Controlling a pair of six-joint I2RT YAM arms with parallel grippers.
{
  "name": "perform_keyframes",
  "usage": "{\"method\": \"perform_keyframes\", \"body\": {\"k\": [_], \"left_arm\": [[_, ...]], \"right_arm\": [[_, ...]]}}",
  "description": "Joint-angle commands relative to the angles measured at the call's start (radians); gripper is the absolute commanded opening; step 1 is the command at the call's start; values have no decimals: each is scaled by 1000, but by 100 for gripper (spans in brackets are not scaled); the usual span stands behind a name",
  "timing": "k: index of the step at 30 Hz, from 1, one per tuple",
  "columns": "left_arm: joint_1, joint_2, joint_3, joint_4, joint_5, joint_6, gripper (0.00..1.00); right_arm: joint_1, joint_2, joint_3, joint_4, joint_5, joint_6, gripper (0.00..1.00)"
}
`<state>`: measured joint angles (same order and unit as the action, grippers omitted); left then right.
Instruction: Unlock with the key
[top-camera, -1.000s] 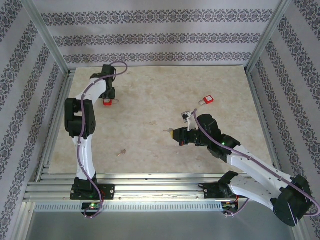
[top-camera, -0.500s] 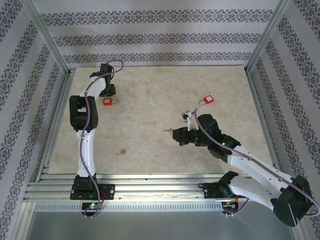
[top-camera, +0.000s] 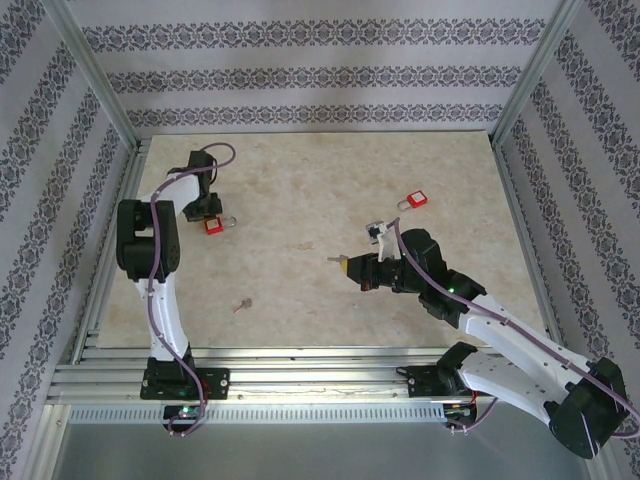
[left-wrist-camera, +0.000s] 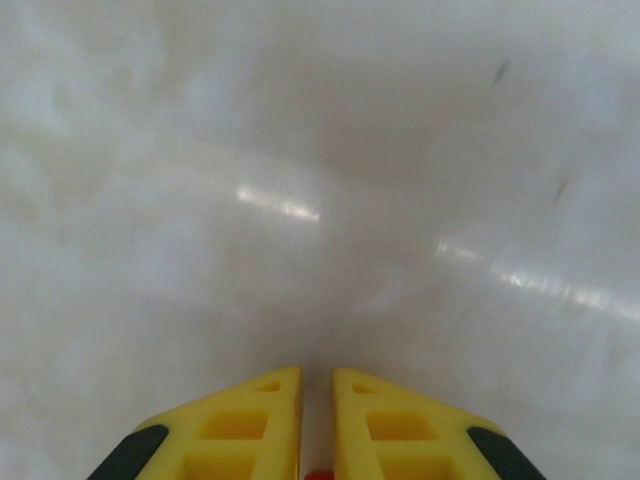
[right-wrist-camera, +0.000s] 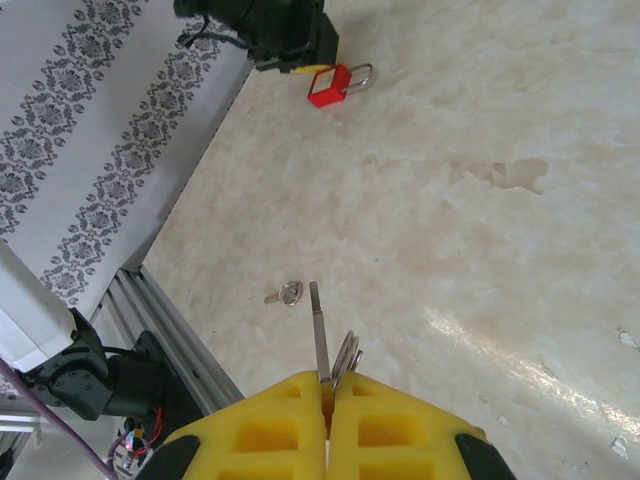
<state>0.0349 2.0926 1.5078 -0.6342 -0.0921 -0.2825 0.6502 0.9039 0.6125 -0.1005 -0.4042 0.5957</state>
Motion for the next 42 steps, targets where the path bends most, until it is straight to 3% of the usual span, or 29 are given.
{"method": "perform_keyframes", "body": {"k": [1, 11, 18, 23, 25, 28, 31, 36, 42], "left_arm": [[11, -88, -95, 57, 22, -67, 17], [-4, -294, -341, 137, 90, -164, 18], [-76, -360, -462, 228, 183, -217, 15], [-108, -426, -487, 194, 107, -213, 16], [-109, -469, -487, 162, 59, -184, 21], [-112, -484, -454, 116, 62, -107, 59], [-141, -436, -409, 72, 69, -30, 78], [-184, -315, -322, 14, 67, 32, 81], [-193, -181, -182, -104, 20, 87, 73]], "right_arm": [[-3, -24, -20, 26, 5, 3, 0], [-6, -48, -43, 33, 14, 13, 0], [-6, -30, -42, 44, 8, 9, 0], [-5, -34, -42, 40, 7, 18, 0], [-4, -42, -46, 39, 8, 22, 0], [-5, -43, -48, 41, 10, 20, 0], [-6, -28, -43, 51, 7, 19, 0], [-3, -13, -33, 65, 2, 24, 0], [-2, -38, -44, 50, 11, 29, 0]]}}
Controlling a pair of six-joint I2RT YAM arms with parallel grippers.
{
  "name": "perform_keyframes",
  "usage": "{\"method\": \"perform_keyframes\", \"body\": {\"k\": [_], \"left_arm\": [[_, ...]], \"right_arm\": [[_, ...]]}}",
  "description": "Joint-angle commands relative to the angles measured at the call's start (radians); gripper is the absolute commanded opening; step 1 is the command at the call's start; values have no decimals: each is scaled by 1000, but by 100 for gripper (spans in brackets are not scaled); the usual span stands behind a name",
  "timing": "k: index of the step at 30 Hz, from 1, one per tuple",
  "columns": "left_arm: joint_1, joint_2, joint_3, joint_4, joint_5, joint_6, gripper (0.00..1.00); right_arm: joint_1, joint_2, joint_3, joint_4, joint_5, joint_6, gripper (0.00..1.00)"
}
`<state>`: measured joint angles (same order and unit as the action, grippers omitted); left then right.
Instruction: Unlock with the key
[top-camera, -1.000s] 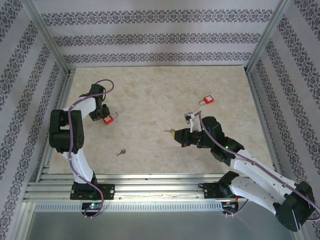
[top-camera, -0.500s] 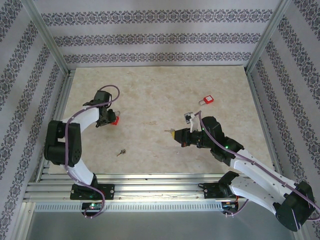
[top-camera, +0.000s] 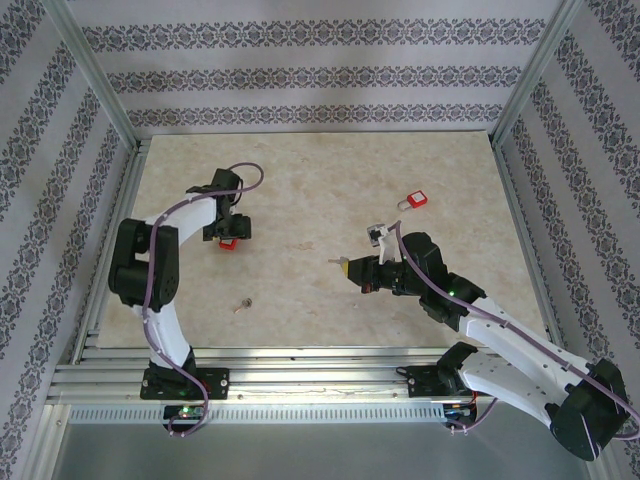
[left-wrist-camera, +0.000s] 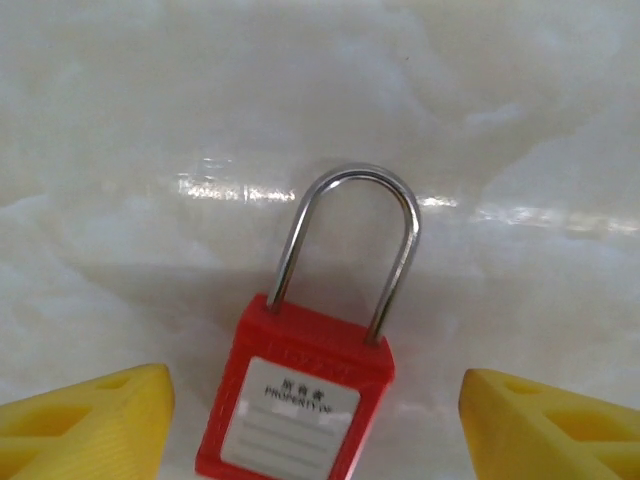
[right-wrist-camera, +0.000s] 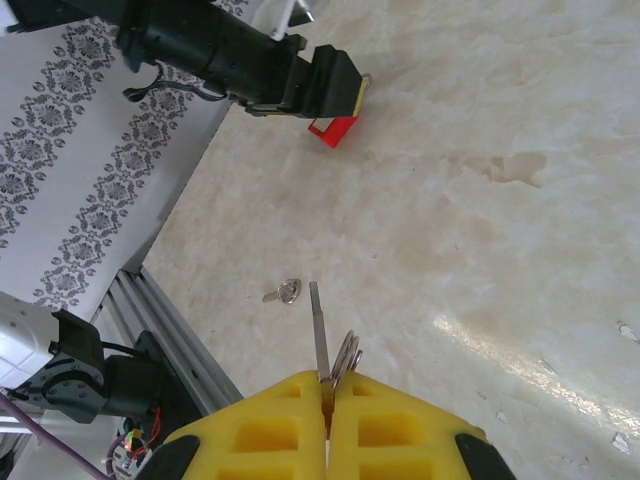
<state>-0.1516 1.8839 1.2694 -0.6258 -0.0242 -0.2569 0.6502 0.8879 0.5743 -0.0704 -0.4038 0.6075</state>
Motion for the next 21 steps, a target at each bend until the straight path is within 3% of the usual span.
{"method": "perform_keyframes", "body": {"k": [1, 8, 21], "left_arm": [[-7, 36, 66, -118, -50, 66, 72], [-9, 68, 84, -131, -55, 79, 63], [-9, 116, 93, -115, -66, 90, 56]], "right_arm": [[-3, -29, -9, 18, 15, 18, 0], [-3, -37, -14, 15, 22, 18, 0], [-4, -44, -19, 13, 28, 20, 0]]}}
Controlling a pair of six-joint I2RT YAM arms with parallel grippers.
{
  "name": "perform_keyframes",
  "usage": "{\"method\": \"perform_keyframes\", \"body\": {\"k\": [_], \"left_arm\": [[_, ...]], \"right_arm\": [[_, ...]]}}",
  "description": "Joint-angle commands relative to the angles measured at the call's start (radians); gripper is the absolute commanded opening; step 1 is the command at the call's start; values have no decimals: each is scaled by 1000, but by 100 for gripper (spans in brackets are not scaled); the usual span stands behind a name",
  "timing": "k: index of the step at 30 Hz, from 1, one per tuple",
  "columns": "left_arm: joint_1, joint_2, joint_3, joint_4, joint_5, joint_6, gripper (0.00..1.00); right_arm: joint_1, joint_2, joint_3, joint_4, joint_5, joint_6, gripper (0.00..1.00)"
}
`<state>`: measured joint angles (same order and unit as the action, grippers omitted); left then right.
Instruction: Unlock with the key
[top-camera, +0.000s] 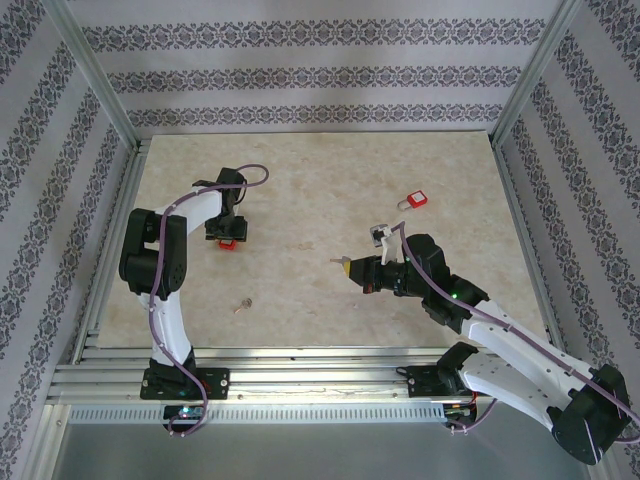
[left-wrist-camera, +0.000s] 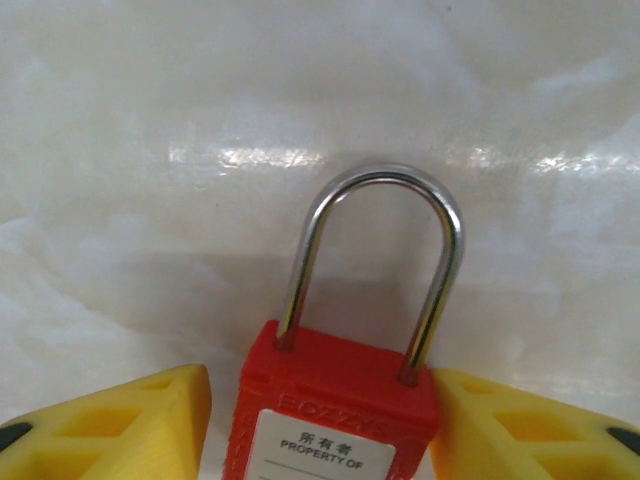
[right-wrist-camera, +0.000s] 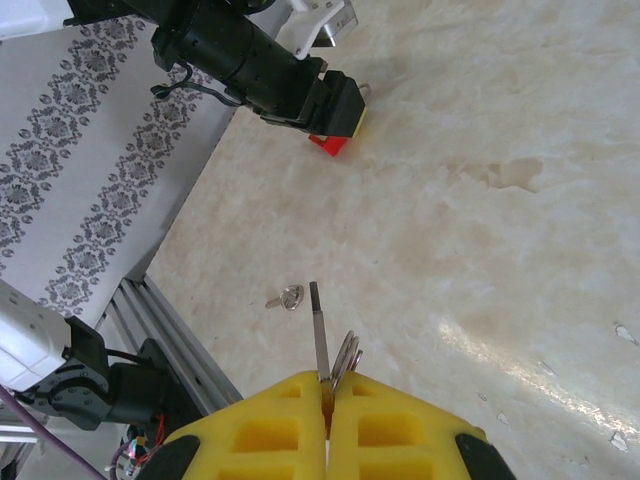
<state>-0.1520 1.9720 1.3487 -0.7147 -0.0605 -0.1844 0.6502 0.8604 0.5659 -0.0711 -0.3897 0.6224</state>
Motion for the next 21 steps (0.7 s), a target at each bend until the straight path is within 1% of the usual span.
{"method": "perform_keyframes", "body": {"k": [1, 5, 10, 12, 14, 16, 17, 19, 21], "left_arm": [[-9, 33, 16, -23, -29, 17, 55], [-9, 50, 26, -23, -16, 15, 44], [-7, 31, 1, -30, -18, 6, 37], [-7, 17, -12, -27, -10, -3, 29], [-5, -13, -29, -7, 22, -20, 21], [7, -60, -52, 26, 95, -59, 16], [13, -103, -70, 58, 156, -90, 14], [25, -174, -121, 142, 315, -164, 11], [43, -262, -183, 273, 477, -305, 7]], "right_arm": [[-3, -17, -12, 14, 15, 4, 0], [-3, -18, -15, 13, 15, 5, 0], [-3, -23, -22, 14, 22, 7, 0], [-3, -19, -22, 14, 23, 8, 0], [-4, -15, -19, 20, 22, 10, 0], [-2, -13, -17, 40, 13, 11, 0], [1, -15, -15, 57, 4, 7, 0], [24, -29, -15, 102, 17, -5, 0], [49, -43, -13, 143, 67, -26, 0]]}}
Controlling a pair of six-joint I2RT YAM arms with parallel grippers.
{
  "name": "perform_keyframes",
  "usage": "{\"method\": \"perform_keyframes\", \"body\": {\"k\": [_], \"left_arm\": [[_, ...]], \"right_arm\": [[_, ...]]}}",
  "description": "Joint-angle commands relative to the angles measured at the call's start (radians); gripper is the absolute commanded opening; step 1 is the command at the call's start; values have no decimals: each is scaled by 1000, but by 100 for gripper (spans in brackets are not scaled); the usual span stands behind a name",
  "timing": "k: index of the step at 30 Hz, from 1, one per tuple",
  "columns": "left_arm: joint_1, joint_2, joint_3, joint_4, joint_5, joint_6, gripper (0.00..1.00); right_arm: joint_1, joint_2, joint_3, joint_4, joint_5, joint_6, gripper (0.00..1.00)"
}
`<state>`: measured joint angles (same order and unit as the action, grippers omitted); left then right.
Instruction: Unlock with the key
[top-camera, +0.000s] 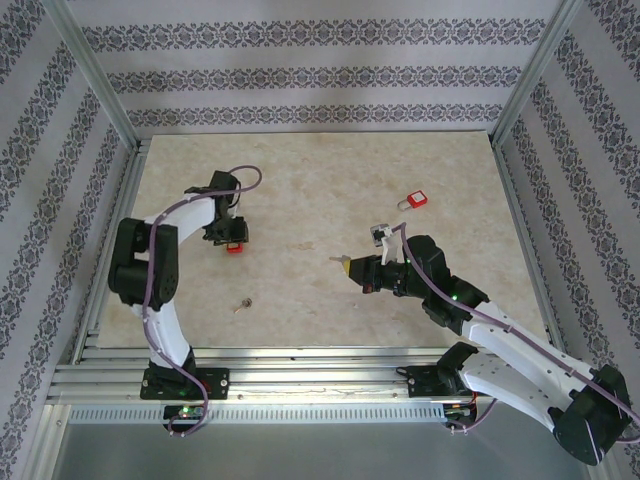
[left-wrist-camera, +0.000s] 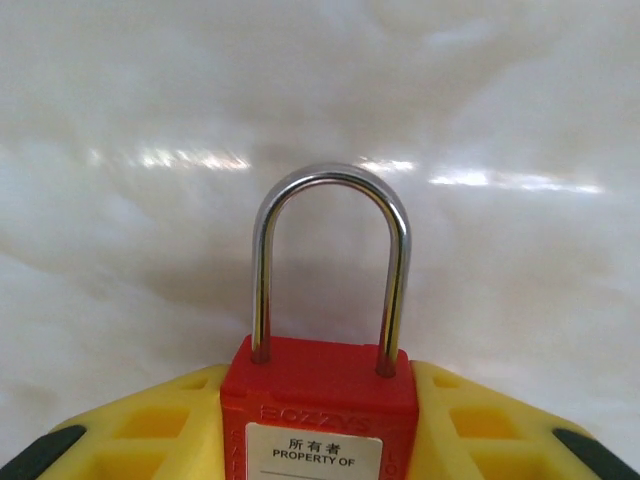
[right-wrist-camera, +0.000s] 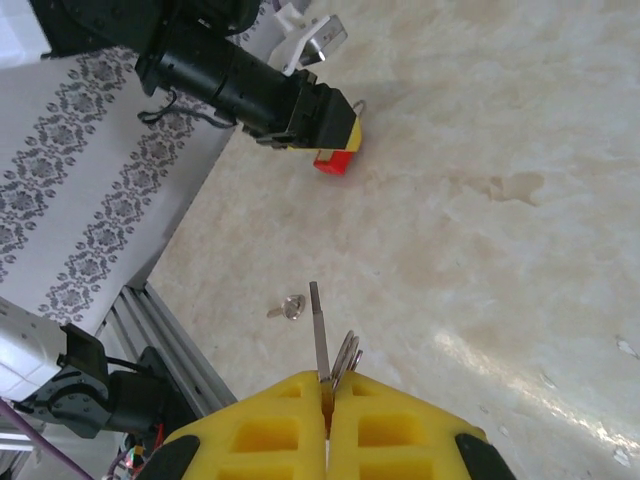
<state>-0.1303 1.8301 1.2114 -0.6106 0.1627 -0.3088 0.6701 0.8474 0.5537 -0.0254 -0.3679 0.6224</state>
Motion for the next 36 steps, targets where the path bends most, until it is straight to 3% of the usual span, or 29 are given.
{"method": "perform_keyframes", "body": {"k": [1, 8, 15, 25, 30, 36], "left_arm": [[24, -159, -77, 242, 314, -245, 5], [14, -350, -267, 870, 531, -881, 0], [-46, -418, -427, 1267, 529, -1280, 0], [-142, -577, -536, 1328, 367, -1461, 0], [-202, -641, -546, 1234, 298, -1465, 0], [-209, -697, -554, 1136, 262, -1460, 0]], "right_arm": [[34, -30, 9, 100, 66, -39, 0], [103, 30, 118, 173, 160, -193, 0], [199, 191, 221, 237, 240, -301, 0], [232, 302, 245, 344, 380, -357, 0], [261, 306, 223, 439, 475, -406, 0], [289, 341, 226, 483, 504, -439, 0]]}}
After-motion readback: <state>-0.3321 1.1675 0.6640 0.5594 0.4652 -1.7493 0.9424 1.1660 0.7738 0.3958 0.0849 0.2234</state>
